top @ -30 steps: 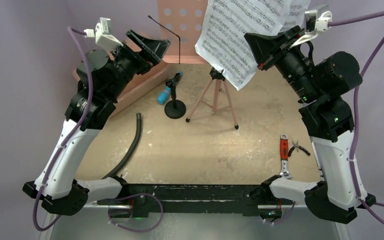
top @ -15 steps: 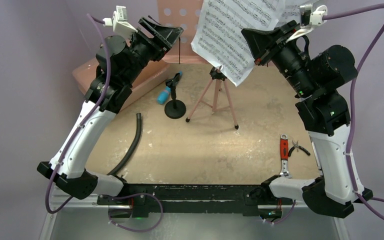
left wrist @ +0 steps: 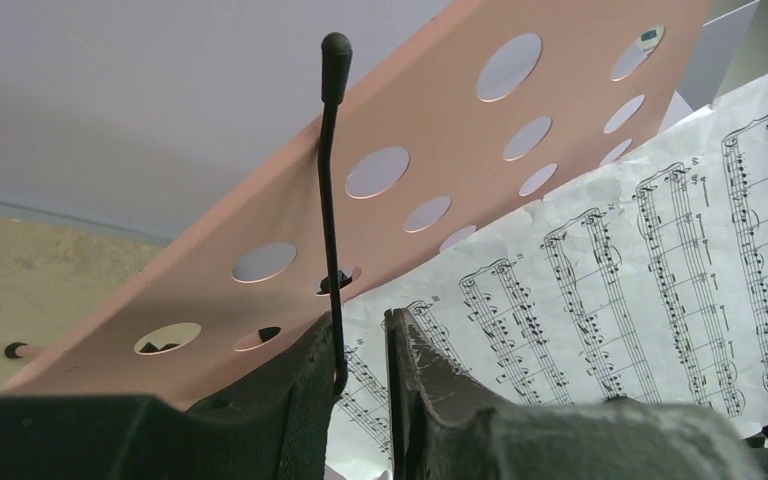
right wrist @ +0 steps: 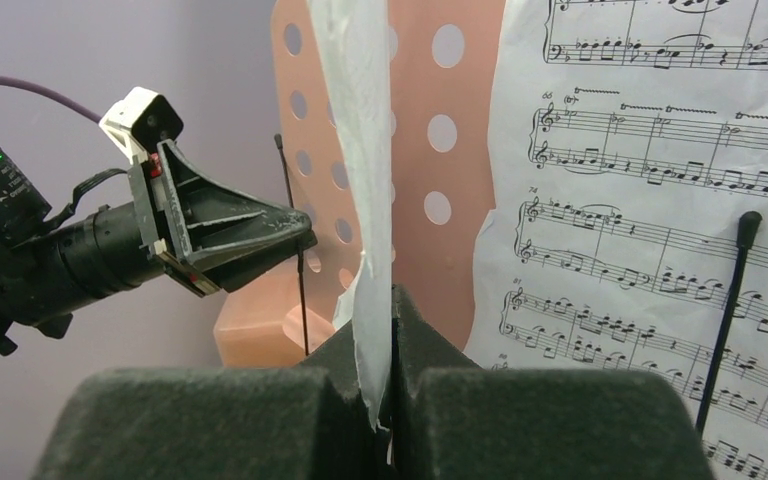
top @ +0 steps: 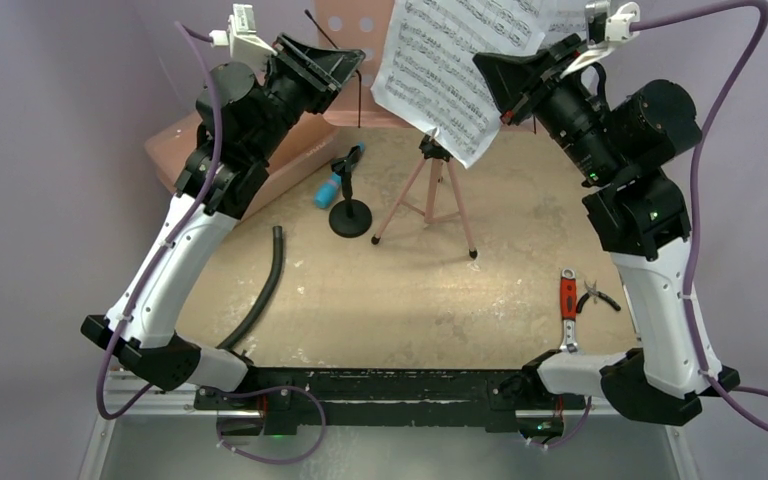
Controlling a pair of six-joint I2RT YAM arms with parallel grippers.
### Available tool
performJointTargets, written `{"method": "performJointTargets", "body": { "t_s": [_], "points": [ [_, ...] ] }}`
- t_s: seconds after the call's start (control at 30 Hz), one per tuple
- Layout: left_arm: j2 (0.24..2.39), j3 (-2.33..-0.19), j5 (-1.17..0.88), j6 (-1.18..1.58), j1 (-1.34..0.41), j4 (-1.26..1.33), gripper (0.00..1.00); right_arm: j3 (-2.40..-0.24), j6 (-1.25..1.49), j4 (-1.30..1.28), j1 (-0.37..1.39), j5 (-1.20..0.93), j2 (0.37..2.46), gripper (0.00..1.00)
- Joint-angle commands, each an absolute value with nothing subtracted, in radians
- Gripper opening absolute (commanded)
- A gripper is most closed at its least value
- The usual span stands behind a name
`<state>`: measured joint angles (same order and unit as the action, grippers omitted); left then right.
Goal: Set up the instrument practice props
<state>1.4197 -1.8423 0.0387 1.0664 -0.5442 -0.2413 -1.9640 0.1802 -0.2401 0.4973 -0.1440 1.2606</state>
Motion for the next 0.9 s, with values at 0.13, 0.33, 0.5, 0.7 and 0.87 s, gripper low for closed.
{"method": "performJointTargets", "body": {
  "t_s": [0.13, 0.33, 0.5, 0.7, 0.87],
  "points": [
    [1.413, -1.874, 0.056, 1.100, -0.545, -0.242, 0.18, -2.013, 0.178, -0.172, 0.500, -0.197, 1.285, 0.00],
    [1.408, -1.868, 0.048, 1.074, -0.546, -0.216, 0.12, -2.033, 0.178, -0.172, 0.501, -0.211, 1.320, 0.00],
    [1.406, -1.860, 0.023, 1.043, -0.545, -0.172, 0.00, -2.050, 0.180, -0.170, 0.501, -0.213, 1.348, 0.00],
    [1.411, -1.860, 0.005, 1.013, -0.546, -0.142, 0.00, -2.084, 0.176, -0.173, 0.500, -0.215, 1.386, 0.00],
    [1.411, -1.858, -0.034, 0.989, -0.545, -0.120, 0.00, -2.115, 0.175, -0.168, 0.501, -0.215, 1.417, 0.00]
  ]
}}
